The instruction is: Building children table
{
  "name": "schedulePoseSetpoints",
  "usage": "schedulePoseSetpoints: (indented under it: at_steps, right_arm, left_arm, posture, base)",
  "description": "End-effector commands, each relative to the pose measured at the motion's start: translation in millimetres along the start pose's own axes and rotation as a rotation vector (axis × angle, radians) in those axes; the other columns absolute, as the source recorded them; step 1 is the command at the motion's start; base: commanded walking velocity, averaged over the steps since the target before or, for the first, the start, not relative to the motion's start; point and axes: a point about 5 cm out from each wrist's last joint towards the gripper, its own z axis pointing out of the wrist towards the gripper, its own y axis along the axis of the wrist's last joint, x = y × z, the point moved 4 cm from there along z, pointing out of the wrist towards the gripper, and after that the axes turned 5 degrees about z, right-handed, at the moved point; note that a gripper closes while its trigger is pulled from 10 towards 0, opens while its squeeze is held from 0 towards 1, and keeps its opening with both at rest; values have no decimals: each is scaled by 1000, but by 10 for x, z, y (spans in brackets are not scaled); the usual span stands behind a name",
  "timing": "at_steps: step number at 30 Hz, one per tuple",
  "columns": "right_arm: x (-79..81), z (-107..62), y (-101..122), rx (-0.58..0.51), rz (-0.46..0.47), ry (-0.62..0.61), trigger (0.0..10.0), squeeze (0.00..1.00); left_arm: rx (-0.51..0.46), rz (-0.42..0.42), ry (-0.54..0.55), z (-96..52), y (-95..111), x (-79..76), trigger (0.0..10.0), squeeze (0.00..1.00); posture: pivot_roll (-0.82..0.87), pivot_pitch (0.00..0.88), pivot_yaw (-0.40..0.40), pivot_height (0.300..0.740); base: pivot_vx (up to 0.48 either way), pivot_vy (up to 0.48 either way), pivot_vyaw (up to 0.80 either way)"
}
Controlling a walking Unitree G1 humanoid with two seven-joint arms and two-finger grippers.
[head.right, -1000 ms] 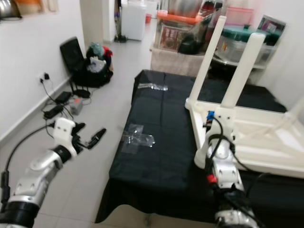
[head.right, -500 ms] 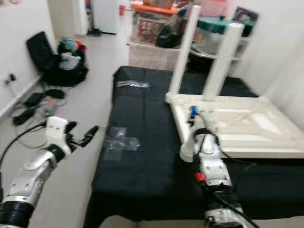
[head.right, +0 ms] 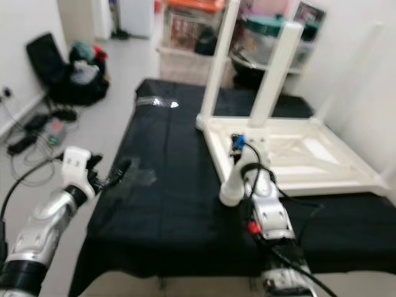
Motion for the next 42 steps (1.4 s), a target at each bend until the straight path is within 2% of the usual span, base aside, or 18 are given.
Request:
schedulePoseSetpoints:
  at_steps: [1, 10, 16, 19, 23, 27, 28, 29, 30, 31, 35, 36, 37, 38, 40, 41, 42]
  right_arm:
    - [-212, -84, -458, 184, -136, -39, 10000, 0]
    - [-185, -62, -400, 160, -137, 5, 10000, 0]
    - [-95, -71, -387, 139, -122, 42, 10000, 0]
    - [24, -109, -331, 91, -122, 119, 10000, 0]
    - [43, -115, -322, 83, -119, 134, 10000, 0]
    - [38, -192, -289, 56, -47, 157, 10000, 0]
    - [50, -248, -273, 36, -5, 186, 10000, 0]
    - [50, -248, -273, 36, -5, 186, 10000, 0]
    - [50, -287, -273, 28, 15, 201, 10000, 824]
    - [49, -307, -280, 26, 22, 208, 10000, 1000]
    - [62, -316, -274, 24, 14, 220, 10000, 1000]
    - [121, -328, -227, 8, 13, 264, 10000, 212]
    - [121, -328, -227, 8, 13, 264, 10000, 212]
    - [173, -344, -173, -11, 16, 318, 10000, 0]
    - [173, -344, -173, -11, 16, 318, 10000, 0]
    - [205, -359, -103, -36, 16, 371, 10000, 0]
    - [205, -359, -103, -36, 16, 371, 10000, 0]
  left_arm:
    - [13, 1, -8, 0, -26, -30, 10000, 0]
    - [16, -1, -8, -5, -32, -41, 10000, 0]
    - [12, -7, -9, 10, -17, -48, 10000, 0]
    - [12, -4, -13, 12, -19, -49, 10000, 0]
    - [13, -4, -14, 12, -19, -50, 10000, 0]
    - [12, -2, -19, 13, -17, -50, 10000, 0]
    - [11, -2, -22, 13, -17, -53, 10000, 0]
    - [11, -2, -22, 13, -17, -53, 10000, 0]
    - [11, -2, -27, 14, -17, -60, 10000, 0]
    - [11, -2, -29, 14, -17, -65, 10000, 0]
    - [11, 0, -36, 23, -12, -74, 10000, 0]
    - [9, 2, -40, 29, -5, -76, 10000, 0]
    - [9, 2, -40, 29, -5, -76, 10000, 0]
    - [8, 2, -42, 29, -2, -77, 10000, 0]
    - [8, 2, -42, 29, -2, -77, 10000, 0]
    - [8, 3, -45, 27, -1, -77, 10000, 0]
    - [8, 3, -45, 27, -1, -77, 10000, 0]
  posture:
    - [56, 0, -139, 740]
    - [56, 0, -138, 740]
    - [58, 0, -133, 740]
    - [56, 0, -129, 740]
    - [56, 0, -129, 740]
    - [51, 0, -126, 740]
    - [48, 0, -119, 740]
    - [48, 0, -119, 740]
    - [46, 0, -117, 740]
    - [43, 0, -115, 740]
    - [45, 0, -116, 740]
    - [45, 0, -114, 740]
    - [45, 0, -114, 740]
    - [46, 0, -115, 740]
    - [46, 0, -115, 740]
    - [47, 0, -114, 740]
    - [47, 0, -114, 740]
  base:
    - [0, 0, 0]
    - [0, 0, 0]
    - [0, 0, 0]
    - [0, 0, 0]
    - [0, 0, 0]
    - [0, 0, 0]
    - [0, 0, 0]
    - [0, 0, 0]
    - [0, 0, 0]
    - [0, 0, 0]
    - [0, 0, 0]
    - [0, 0, 0]
    - [0, 0, 0]
    - [0, 0, 0]
    - [0, 0, 0]
    - [0, 0, 0]
    - [0, 0, 0]
